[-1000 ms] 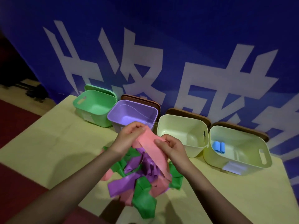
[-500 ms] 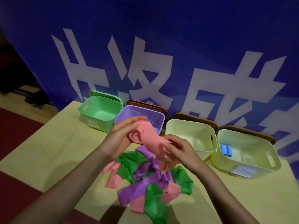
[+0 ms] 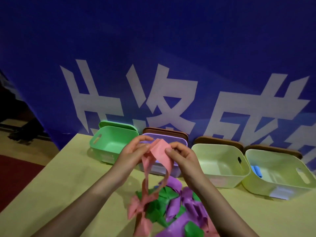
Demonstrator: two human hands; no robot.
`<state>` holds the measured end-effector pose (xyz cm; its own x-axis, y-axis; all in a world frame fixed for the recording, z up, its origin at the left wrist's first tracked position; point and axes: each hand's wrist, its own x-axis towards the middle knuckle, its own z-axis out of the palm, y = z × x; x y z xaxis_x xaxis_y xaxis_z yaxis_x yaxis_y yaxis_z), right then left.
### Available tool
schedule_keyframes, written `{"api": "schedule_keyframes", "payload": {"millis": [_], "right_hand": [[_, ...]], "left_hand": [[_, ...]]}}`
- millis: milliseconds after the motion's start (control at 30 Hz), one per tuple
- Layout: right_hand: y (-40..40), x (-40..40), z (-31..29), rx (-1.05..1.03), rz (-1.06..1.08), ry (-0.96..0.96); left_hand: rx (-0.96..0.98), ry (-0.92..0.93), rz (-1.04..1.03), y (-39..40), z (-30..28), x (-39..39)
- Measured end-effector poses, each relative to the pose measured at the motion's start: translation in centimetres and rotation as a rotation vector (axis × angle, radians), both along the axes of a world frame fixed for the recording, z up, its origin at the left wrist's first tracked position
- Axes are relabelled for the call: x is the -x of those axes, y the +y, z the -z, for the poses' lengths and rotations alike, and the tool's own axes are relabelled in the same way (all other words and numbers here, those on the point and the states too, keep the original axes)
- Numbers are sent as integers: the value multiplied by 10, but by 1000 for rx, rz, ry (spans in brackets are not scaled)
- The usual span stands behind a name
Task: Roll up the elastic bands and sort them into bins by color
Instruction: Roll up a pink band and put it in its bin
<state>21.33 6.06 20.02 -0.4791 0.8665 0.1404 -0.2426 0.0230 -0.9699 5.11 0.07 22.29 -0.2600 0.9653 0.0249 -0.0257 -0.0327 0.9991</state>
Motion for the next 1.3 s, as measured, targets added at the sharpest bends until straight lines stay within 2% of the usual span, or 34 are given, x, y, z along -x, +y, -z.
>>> {"api": "schedule_keyframes", "payload": {"millis": [233, 367, 533, 700, 967, 1067, 1167, 1233, 1300], "right_hand": [[-6, 38, -12, -48, 109, -66], [-6, 49, -15, -75, 185, -88], [-4, 62, -16, -94, 253, -103], [-9, 70, -9, -55, 339, -96], [-22, 83, 3, 52, 399, -93], [-26, 87, 11, 131, 395, -174], [-28, 88, 19, 192, 324, -349], [-26, 89, 26, 189, 324, -452], [-23, 87, 31, 183, 360, -459]], "left_hand": [[68, -46, 151, -1, 1, 19], [-49, 124, 173, 0, -1, 30], [-51, 173, 170, 9, 2, 43], [33, 25, 134, 11, 11, 42], [146, -8, 2, 14, 42, 43], [143, -97, -52, 11, 46, 47], [141, -138, -59, 11, 50, 54], [162, -173, -45, 10, 51, 56], [158, -203, 19, 9, 52, 57]]}}
